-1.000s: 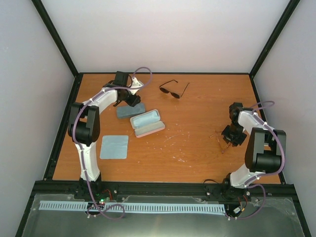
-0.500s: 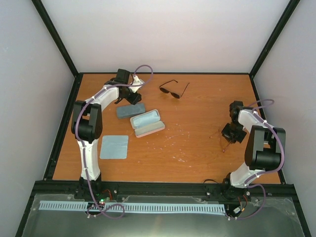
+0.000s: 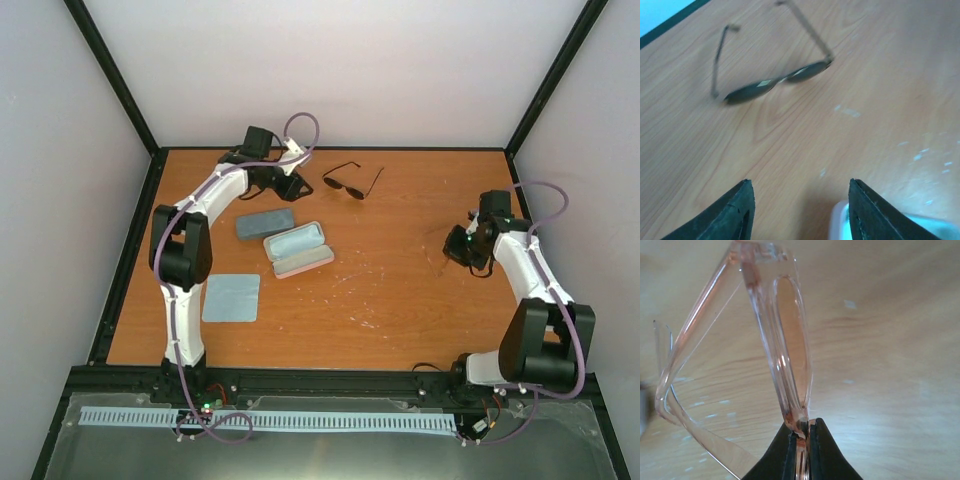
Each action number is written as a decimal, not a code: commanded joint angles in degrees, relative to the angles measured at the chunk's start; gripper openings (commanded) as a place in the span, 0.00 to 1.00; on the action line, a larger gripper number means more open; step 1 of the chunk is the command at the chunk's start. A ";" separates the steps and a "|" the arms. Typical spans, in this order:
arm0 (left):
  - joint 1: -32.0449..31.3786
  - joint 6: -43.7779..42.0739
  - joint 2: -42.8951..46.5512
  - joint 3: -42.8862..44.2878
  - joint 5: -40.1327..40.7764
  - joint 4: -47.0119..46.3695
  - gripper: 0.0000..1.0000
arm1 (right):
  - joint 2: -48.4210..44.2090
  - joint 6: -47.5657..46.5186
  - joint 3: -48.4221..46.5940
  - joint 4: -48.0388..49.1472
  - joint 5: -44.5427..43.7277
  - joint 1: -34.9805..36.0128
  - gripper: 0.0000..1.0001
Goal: Organize the sunglasses
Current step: Pick up the sunglasses from the center of the board, then fold the sunglasses.
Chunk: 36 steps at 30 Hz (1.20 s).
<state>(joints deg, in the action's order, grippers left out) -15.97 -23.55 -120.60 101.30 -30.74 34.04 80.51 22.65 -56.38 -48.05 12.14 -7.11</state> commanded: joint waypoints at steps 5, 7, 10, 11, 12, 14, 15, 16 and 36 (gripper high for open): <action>-4.89 8.99 3.92 5.92 -18.22 -2.32 0.50 | 3.31 -4.24 -4.00 13.40 31.74 4.84 0.03; -5.65 11.41 4.85 5.34 -19.42 -4.64 0.50 | 6.21 -3.70 -5.92 16.05 35.49 7.64 0.03; -6.93 13.65 6.22 4.61 -19.24 -7.50 0.50 | 11.12 -3.14 -10.28 18.25 38.44 12.25 0.03; -7.54 13.58 6.58 4.55 -19.00 -7.55 0.50 | 12.63 -2.22 -11.32 19.67 39.48 13.58 0.03; -8.11 13.39 7.05 4.34 -18.99 -7.46 0.50 | 13.91 -1.31 -12.28 21.19 40.28 14.67 0.03; -8.79 13.91 8.25 3.16 -19.61 -8.05 0.50 | 16.26 0.69 -13.91 24.12 41.32 16.24 0.03; -9.08 14.11 8.98 2.34 -19.57 -8.32 0.50 | 17.09 1.79 -14.53 25.80 41.74 16.74 0.03; -9.39 14.09 9.76 1.20 -19.31 -8.75 0.50 | 17.77 2.72 -15.05 27.36 42.45 17.18 0.03; -11.59 14.67 10.91 -5.15 -17.05 -13.52 0.50 | 21.53 6.36 -23.20 32.04 53.06 23.99 0.03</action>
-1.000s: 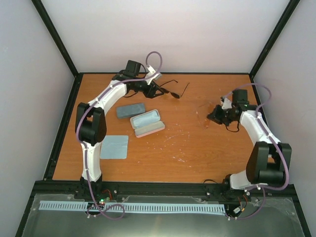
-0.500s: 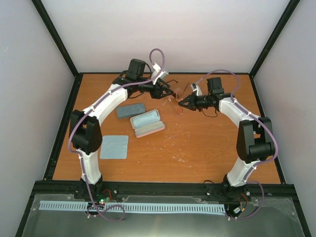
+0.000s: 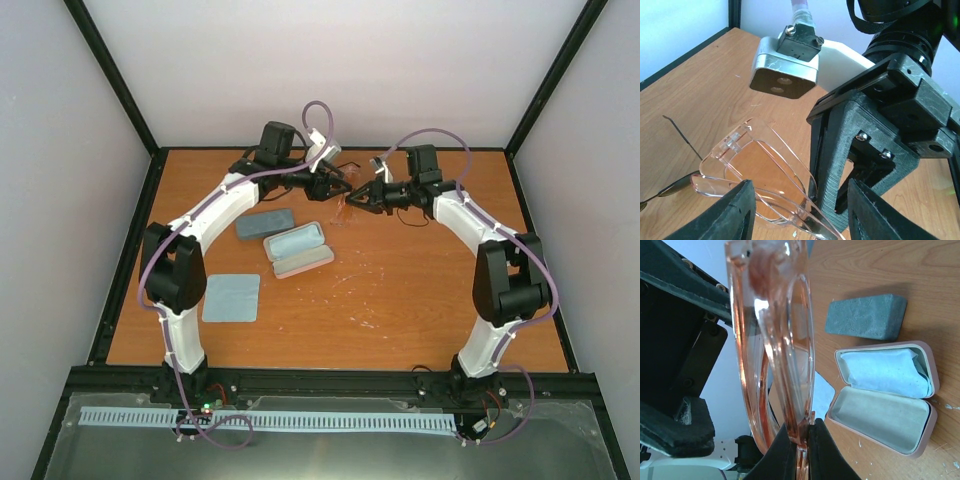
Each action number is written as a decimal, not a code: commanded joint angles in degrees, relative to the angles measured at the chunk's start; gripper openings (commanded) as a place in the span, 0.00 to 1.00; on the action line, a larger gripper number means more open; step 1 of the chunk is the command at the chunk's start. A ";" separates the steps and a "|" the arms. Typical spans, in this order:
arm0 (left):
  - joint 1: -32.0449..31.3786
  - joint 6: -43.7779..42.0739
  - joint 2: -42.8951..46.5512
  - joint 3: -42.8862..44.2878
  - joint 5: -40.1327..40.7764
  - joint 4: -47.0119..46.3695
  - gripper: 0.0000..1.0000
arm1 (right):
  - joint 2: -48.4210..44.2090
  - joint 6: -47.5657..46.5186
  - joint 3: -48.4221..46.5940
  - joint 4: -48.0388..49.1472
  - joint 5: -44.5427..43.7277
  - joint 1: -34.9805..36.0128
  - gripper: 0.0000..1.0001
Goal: Organize the sunglasses
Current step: Fold the sunglasses, then adjust the sunglasses case at the center of the board.
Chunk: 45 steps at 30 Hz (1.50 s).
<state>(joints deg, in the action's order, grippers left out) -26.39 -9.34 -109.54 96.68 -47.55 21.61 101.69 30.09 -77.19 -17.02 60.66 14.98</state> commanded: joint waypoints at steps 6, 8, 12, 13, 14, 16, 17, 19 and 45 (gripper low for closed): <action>3.07 0.41 1.54 -1.00 5.41 -0.36 0.55 | 1.11 -3.81 -0.14 -6.69 -3.24 0.99 0.03; 6.78 0.57 3.09 -3.29 7.26 -1.22 0.56 | 0.98 -2.96 1.98 -5.59 -4.10 0.72 0.03; 12.32 -6.05 4.26 -7.31 15.68 1.93 0.36 | 1.00 -1.12 3.83 -3.03 -3.84 0.74 0.03; 13.27 -8.04 4.20 -8.67 17.74 2.65 0.30 | 1.10 -0.71 4.10 -2.45 -3.78 0.68 0.03; 14.02 -9.90 4.07 -10.06 19.01 3.44 0.25 | 1.36 -0.45 4.03 -2.35 -3.86 0.69 0.03; 15.08 -13.09 3.54 -12.14 21.20 5.31 0.21 | 2.26 -0.15 3.57 -2.87 -3.72 0.82 0.03; 15.40 -14.18 3.32 -12.88 21.77 6.25 0.20 | 2.74 -0.31 3.28 -3.38 -3.77 0.92 0.03; 15.58 -15.49 4.25 -15.28 21.40 6.97 0.19 | 3.49 -1.09 2.36 -4.30 -4.16 1.32 0.03; -1.56 -22.89 19.29 -39.70 18.17 19.21 0.12 | 32.76 -8.27 -36.01 -12.49 -10.62 5.10 0.03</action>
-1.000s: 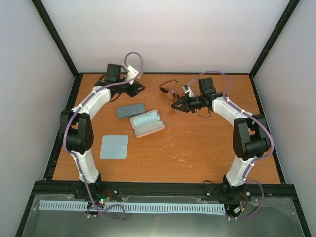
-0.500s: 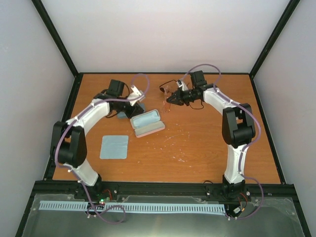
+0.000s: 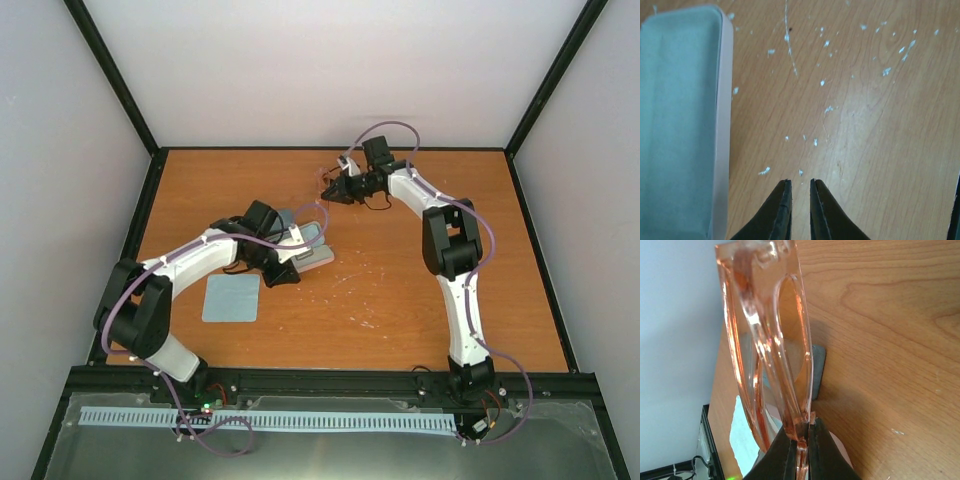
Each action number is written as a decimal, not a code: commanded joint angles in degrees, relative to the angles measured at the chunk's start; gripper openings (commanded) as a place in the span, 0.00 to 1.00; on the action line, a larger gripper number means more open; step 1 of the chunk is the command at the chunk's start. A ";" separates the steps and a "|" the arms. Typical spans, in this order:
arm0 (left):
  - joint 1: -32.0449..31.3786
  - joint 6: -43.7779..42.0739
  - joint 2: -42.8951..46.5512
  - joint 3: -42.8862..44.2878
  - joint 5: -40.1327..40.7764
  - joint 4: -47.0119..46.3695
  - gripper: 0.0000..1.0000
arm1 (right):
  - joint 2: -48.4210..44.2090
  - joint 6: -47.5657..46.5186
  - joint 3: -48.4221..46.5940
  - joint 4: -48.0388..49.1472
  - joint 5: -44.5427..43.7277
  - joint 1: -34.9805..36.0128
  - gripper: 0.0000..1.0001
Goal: Organize the sunglasses
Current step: Adjust the sunglasses case at the center of the board.
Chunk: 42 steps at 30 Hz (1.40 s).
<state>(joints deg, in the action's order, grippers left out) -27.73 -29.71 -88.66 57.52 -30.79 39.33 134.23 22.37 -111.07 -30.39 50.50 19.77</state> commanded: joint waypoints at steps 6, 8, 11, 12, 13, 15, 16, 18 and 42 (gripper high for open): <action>-0.31 -3.53 -6.45 -0.52 3.01 1.54 0.12 | 0.22 0.41 -3.01 2.16 -0.68 0.35 0.03; -0.31 -3.43 -8.03 -0.23 3.42 1.25 0.13 | 0.21 -0.07 -3.61 1.69 -0.57 0.31 0.03; -0.31 -3.09 -10.19 0.17 4.45 0.83 0.13 | 0.37 -1.52 -4.79 -0.02 -0.27 0.36 0.03; -0.31 -2.87 -10.76 0.14 5.22 0.65 0.13 | 0.47 -2.00 -5.17 -0.74 -0.20 0.30 0.03; -0.31 -2.89 -11.21 0.16 5.85 0.51 0.13 | 0.54 -2.75 -5.54 -1.58 -0.08 0.35 0.03; -0.31 -2.82 -11.75 0.15 7.55 0.11 0.13 | 0.68 -4.69 -6.34 -3.90 0.16 0.35 0.03; -0.32 -2.84 -11.93 0.26 8.23 0.05 0.12 | 0.70 -6.00 -6.58 -5.34 0.09 0.36 0.03; -0.31 -2.57 -12.10 0.49 10.24 -0.53 0.13 | 0.59 -8.83 -6.62 -8.38 -0.26 0.42 0.03; 8.45 -4.47 -20.50 11.84 24.80 -7.60 0.13 | -2.09 -24.11 -4.17 -21.67 -5.53 6.12 0.03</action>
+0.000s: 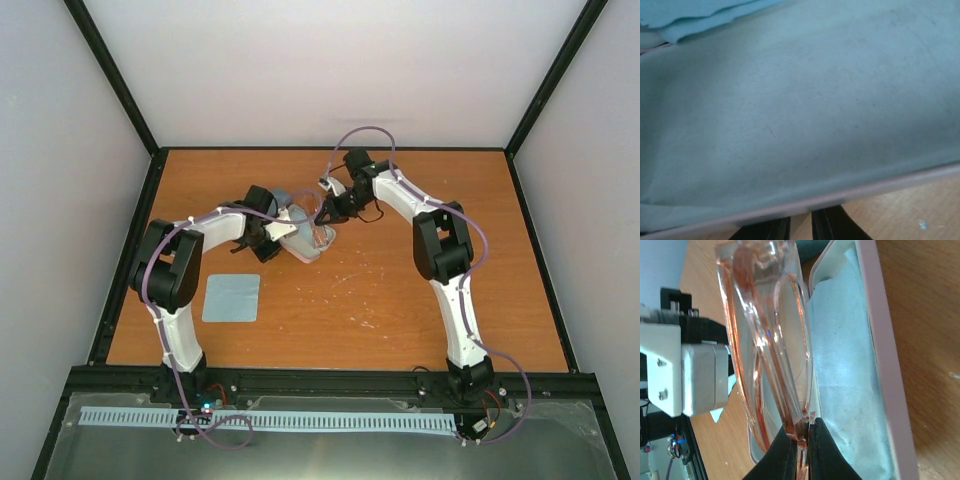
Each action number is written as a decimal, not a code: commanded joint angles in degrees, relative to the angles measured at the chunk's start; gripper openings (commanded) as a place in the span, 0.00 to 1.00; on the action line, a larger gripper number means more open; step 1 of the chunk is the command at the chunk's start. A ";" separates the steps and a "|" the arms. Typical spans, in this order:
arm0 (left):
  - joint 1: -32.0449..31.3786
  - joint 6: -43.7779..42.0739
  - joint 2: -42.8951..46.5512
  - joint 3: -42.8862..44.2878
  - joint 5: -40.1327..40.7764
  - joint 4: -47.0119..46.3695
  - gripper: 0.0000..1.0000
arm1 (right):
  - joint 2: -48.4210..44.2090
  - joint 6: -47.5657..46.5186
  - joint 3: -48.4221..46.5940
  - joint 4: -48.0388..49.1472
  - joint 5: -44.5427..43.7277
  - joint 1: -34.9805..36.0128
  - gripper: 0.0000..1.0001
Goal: Organize the sunglasses
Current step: Adjust the sunglasses case at the center of the board, then place the sunglasses in the sunglasses case.
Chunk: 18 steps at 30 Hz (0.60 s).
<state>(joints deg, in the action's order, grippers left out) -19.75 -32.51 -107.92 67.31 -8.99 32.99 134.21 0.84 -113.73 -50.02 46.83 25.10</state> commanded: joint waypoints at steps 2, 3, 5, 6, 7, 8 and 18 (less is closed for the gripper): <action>0.63 -1.60 -1.26 2.56 3.44 -1.60 0.14 | -1.95 -3.06 -1.48 -2.45 -3.07 1.14 0.03; 0.67 -1.59 -1.32 2.78 3.62 -1.66 0.15 | -1.75 -3.12 -1.59 -2.64 -3.52 1.30 0.03; 0.76 -1.44 -1.33 3.19 4.07 -2.02 0.16 | -1.00 -3.27 -2.18 -3.22 -4.65 1.61 0.03; 0.76 -1.42 -1.41 3.37 4.34 -2.23 0.17 | -0.50 -3.25 -2.50 -3.45 -5.06 1.74 0.03; 0.76 -1.27 -1.53 3.70 4.63 -2.43 0.18 | -0.05 -3.04 -2.89 -3.76 -5.19 1.73 0.03; 0.76 -1.17 -1.69 4.16 4.89 -2.50 0.18 | 0.58 -2.97 -3.56 -4.03 -4.95 1.78 0.03; 0.84 -0.66 -5.90 12.67 6.66 -3.56 0.30 | 4.93 -2.52 -6.90 -5.71 -3.37 2.07 0.03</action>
<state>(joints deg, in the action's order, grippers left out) -19.27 -32.97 -111.85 75.31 -3.29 31.11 137.08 -1.10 -119.37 -54.11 42.65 26.35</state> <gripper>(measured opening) 0.292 0.032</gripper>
